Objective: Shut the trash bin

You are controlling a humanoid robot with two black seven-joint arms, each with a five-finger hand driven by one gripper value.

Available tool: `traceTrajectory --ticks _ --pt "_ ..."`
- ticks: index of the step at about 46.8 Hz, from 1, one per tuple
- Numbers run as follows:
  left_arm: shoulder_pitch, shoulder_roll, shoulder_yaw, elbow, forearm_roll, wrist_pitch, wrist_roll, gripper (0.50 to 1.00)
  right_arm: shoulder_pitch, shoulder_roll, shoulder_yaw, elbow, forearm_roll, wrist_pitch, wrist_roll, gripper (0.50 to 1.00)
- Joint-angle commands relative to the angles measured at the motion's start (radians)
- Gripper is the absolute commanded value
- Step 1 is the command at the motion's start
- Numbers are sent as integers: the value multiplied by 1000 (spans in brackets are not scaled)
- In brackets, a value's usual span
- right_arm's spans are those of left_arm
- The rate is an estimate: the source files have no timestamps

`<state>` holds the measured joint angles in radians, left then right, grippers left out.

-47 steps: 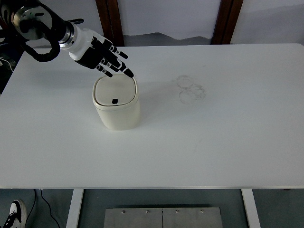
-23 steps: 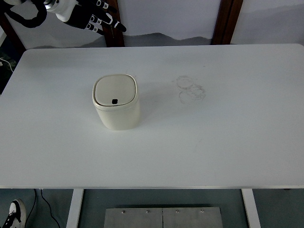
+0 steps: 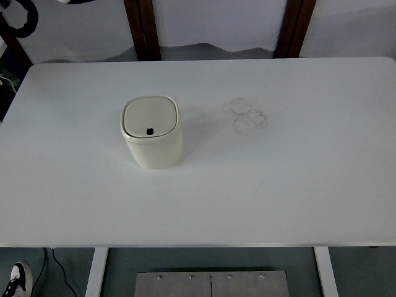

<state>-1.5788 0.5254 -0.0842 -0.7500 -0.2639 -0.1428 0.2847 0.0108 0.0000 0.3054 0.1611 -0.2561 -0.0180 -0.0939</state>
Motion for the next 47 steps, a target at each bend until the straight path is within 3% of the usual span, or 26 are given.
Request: traceTrajectory --ticks 1,11,16,25,39,47 --pt "40 22 -52 1 0 -3 -80 1000 0 0 0 0 0 0 0 995" --pt "129 59 -89 1 0 -4 -355 1000 0 0 0 0 0 0 0 995" --pt "167 77 -91 3 0 -4 -420 1000 0 0 0 0 0 0 0 995" --pt "217 97 -111 3 -5 -8 -429 1000 0 0 0 0 1 0 0 995" --pt "367 114 -285 4 -3 -8 -429 1000 0 0 0 0 1 0 0 995" --pt "419 120 -301 4 -1 -6 -429 1000 0 0 0 0 1 1 0 995"
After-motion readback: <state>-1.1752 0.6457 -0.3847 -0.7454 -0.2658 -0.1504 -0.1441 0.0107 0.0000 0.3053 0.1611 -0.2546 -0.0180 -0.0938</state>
